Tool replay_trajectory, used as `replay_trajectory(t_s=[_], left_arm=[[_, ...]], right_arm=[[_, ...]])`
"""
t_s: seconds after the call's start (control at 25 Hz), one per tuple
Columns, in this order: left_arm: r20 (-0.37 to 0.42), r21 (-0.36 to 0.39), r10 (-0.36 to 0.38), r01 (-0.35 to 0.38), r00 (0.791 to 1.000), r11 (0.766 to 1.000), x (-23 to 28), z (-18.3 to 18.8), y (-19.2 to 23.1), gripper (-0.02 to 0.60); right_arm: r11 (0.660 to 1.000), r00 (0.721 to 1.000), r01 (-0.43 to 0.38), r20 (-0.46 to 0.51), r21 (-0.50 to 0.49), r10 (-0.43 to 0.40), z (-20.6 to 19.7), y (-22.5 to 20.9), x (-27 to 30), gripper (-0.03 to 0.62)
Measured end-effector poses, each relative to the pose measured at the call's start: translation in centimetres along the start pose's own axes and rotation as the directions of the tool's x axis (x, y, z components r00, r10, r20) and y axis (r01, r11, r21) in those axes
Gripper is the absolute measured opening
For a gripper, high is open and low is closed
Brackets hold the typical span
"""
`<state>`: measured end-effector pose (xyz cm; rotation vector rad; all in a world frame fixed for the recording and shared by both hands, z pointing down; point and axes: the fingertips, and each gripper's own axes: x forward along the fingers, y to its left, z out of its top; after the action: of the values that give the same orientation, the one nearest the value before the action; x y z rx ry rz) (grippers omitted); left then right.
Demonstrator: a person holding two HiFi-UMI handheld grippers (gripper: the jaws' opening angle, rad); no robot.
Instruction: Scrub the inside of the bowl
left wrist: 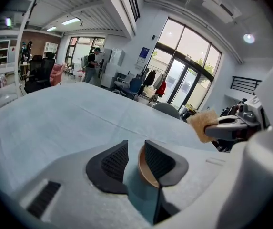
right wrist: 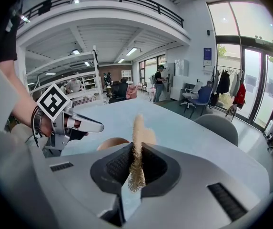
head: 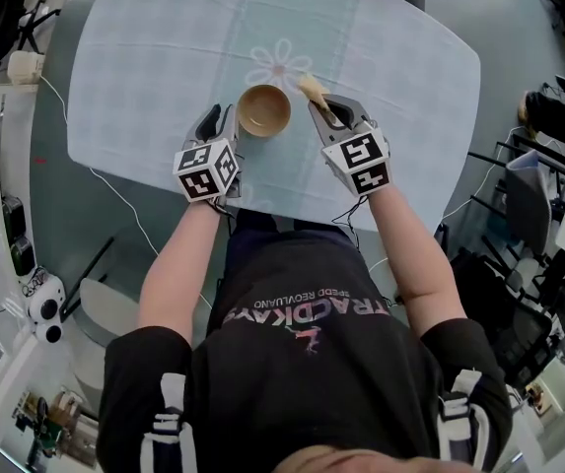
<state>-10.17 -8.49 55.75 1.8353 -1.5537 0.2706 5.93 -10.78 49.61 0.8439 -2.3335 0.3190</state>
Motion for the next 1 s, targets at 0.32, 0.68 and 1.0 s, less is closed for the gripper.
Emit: replay_trajectory(t_s=[0.32,0.68,1.0], left_arm=[[0.192,0.186,-0.005,-0.032,0.981,0.982,-7.3,5.8,-3.0,0.029],[0.337,0.312,-0.052,-0.060,0.940,0.948,-15.8,8.6,-9.5,0.017],[0.353,0.310,-0.078,-0.038,0.933,0.950,-19.8,5.4,-13.3,0.017]], right_arm=[[0.999,0.984,-0.034,0.175,-0.024,0.038,6.0,1.4,-4.2,0.032],[0.995,0.934,-0.049,0.350,-0.082,0.075,10.2,4.2,-12.6,0.032],[0.993,0.913,-0.071,0.395,-0.090,0.101,8.1,6.6,-17.7,0.032]])
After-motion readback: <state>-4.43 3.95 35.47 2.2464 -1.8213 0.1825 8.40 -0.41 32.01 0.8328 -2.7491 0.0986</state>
